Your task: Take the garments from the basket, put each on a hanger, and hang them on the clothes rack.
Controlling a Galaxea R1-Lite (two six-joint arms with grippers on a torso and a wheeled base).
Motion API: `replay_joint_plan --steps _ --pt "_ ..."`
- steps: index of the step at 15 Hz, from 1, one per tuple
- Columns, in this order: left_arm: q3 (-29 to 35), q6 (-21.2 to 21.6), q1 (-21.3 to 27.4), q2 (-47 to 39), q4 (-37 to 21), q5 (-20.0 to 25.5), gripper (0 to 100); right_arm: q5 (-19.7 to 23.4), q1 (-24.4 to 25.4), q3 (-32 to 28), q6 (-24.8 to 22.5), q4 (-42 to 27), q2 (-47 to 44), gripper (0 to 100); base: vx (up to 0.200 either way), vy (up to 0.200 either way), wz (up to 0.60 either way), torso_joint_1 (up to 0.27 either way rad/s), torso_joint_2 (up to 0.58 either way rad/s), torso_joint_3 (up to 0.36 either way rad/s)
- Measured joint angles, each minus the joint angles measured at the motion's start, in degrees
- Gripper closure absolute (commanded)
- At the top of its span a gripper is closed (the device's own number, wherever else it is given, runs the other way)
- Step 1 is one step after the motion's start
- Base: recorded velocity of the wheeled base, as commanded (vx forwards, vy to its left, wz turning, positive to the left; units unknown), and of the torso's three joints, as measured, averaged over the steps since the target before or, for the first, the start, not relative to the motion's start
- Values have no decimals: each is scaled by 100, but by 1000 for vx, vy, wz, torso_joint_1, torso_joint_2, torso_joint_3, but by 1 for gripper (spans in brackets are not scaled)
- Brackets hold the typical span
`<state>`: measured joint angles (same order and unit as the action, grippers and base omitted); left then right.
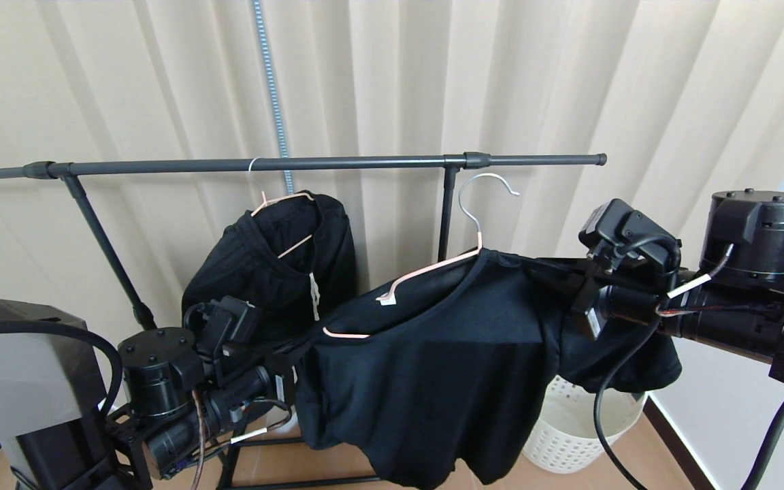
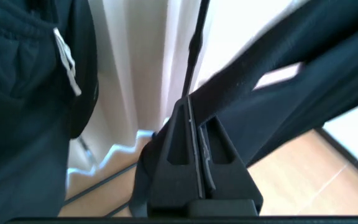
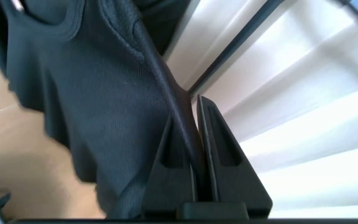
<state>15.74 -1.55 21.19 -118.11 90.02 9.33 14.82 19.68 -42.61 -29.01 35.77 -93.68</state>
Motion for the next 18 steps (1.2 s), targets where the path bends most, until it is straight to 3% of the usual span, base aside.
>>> replay_joint_plan --steps 7,10,18 --pt "-45 7 17 -40 -5 9 100 -224 -37 232 28 584 -22 100 0 0 0 0 0 0" --pt "-67 7 15 -40 -11 6 100 -366 -105 416 -446 827 -118 100 0 0 0 0 0 0" --pt "-56 -39 235 210 -10 -18 100 -363 90 527 -435 890 -319 100 0 0 0 0 0 0"
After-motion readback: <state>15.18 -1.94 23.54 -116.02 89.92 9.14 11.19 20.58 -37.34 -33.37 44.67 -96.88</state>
